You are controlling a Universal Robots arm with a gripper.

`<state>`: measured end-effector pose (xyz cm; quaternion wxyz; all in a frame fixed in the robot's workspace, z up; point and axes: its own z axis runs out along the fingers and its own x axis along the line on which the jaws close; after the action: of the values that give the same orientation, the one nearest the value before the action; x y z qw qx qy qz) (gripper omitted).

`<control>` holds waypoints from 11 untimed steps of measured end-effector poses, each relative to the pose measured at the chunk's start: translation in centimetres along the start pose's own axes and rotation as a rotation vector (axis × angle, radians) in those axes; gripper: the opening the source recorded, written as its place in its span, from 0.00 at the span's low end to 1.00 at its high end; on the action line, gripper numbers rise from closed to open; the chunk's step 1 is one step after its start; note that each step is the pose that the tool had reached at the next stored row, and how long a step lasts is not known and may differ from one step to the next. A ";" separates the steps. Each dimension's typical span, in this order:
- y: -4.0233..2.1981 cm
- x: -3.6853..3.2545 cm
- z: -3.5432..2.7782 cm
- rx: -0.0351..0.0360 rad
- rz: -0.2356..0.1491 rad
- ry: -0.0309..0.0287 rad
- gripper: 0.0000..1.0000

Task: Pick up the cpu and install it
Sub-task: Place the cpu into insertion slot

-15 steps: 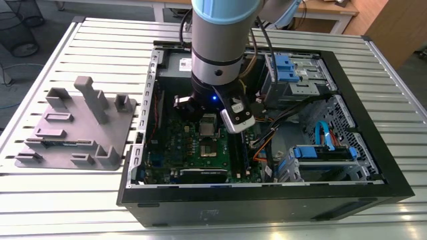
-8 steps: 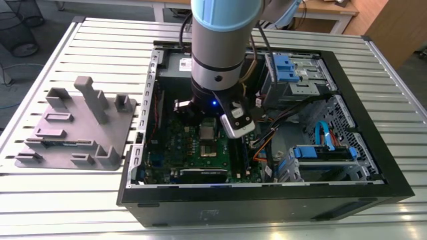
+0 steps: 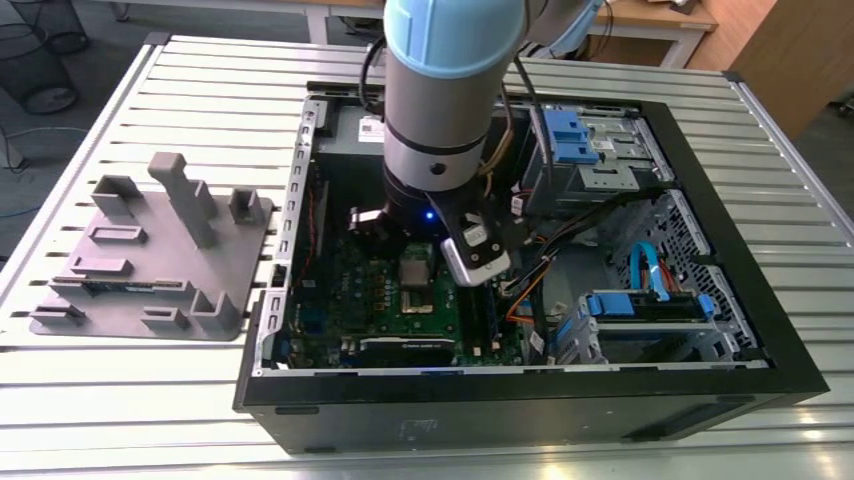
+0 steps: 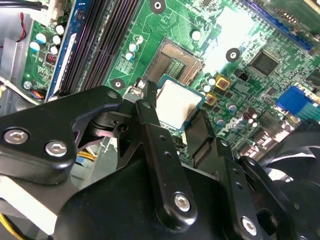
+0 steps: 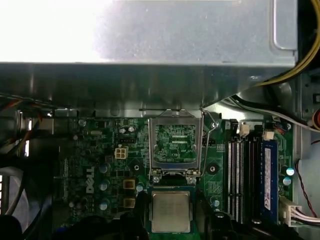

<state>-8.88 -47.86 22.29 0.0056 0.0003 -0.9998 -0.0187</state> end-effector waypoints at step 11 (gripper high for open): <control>-0.87 -0.30 1.10 0.0004 0.001 0.0051 0.47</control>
<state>-8.60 -48.69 21.16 0.0082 0.0000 -0.9998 -0.0185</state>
